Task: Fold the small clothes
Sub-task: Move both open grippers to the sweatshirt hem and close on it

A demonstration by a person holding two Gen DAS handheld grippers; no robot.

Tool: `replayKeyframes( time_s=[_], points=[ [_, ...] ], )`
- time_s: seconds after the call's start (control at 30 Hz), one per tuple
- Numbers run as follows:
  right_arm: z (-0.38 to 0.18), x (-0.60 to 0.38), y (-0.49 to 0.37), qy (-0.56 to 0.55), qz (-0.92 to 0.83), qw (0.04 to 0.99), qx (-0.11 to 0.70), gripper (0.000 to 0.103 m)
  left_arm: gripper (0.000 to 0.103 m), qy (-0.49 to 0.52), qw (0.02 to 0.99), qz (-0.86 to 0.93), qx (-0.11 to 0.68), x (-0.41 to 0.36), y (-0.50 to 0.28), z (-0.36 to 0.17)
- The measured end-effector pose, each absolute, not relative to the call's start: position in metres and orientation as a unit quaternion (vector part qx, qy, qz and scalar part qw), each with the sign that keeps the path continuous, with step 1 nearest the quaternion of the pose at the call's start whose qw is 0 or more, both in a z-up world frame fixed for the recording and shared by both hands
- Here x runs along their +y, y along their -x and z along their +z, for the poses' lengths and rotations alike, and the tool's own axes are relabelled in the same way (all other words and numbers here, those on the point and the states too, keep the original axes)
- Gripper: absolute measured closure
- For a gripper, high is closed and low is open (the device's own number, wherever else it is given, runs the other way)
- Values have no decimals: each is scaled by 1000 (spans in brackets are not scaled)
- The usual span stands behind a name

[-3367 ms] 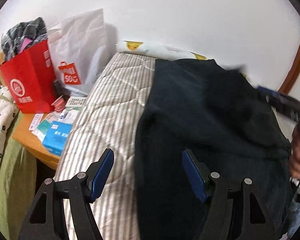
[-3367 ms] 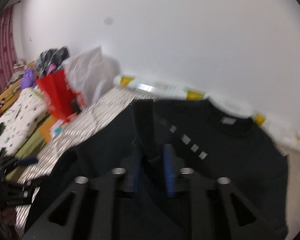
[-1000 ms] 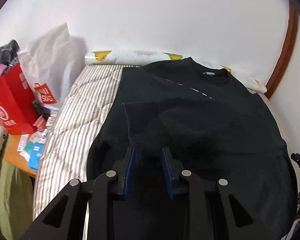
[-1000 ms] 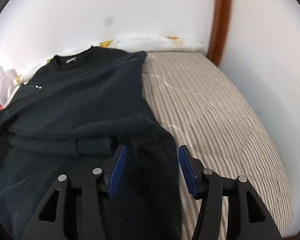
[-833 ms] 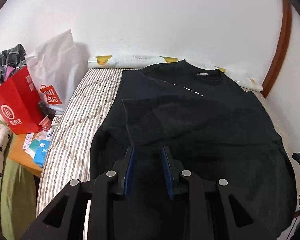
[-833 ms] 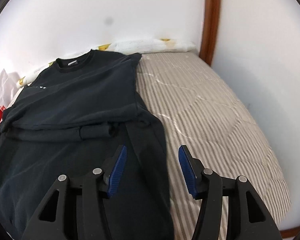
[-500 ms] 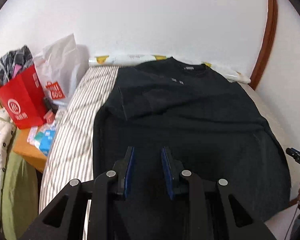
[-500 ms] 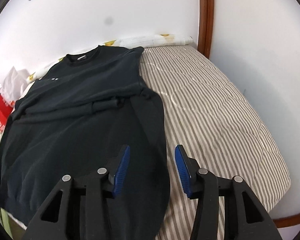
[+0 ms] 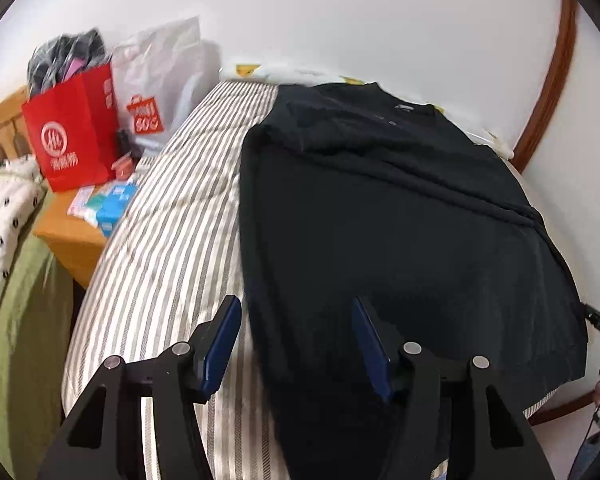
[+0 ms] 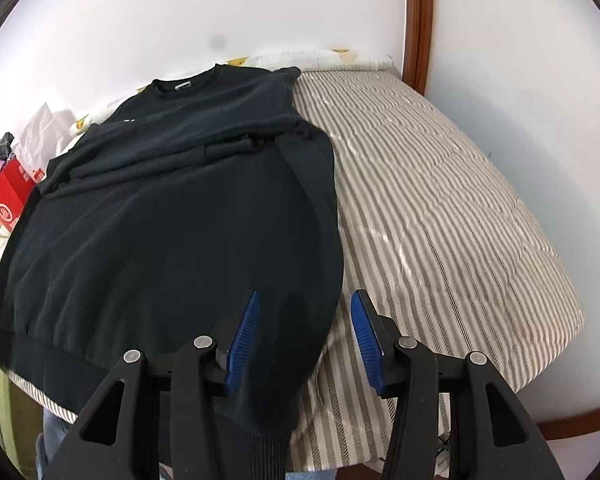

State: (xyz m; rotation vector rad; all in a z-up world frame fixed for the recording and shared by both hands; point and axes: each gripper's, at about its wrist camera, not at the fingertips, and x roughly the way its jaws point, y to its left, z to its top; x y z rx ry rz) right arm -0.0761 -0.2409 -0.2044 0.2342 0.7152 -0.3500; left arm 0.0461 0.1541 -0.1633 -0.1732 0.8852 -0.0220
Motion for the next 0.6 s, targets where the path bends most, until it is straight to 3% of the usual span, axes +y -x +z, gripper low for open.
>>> replayKeyframes(
  time_s=[0.23,0.4,0.6],
  points=[
    [-219,-233,87,-107,-165,918,345,55,49,78,902,-23,425,150,-28,-181],
    [-229,-231,88,-119,-157,915,351,56,61,78,898,-25,433,147,-23,-192],
    [-234,-231,90,-120,-165,919,338,56,64,54,903,-11,426,142,-24,-192]
  ],
)
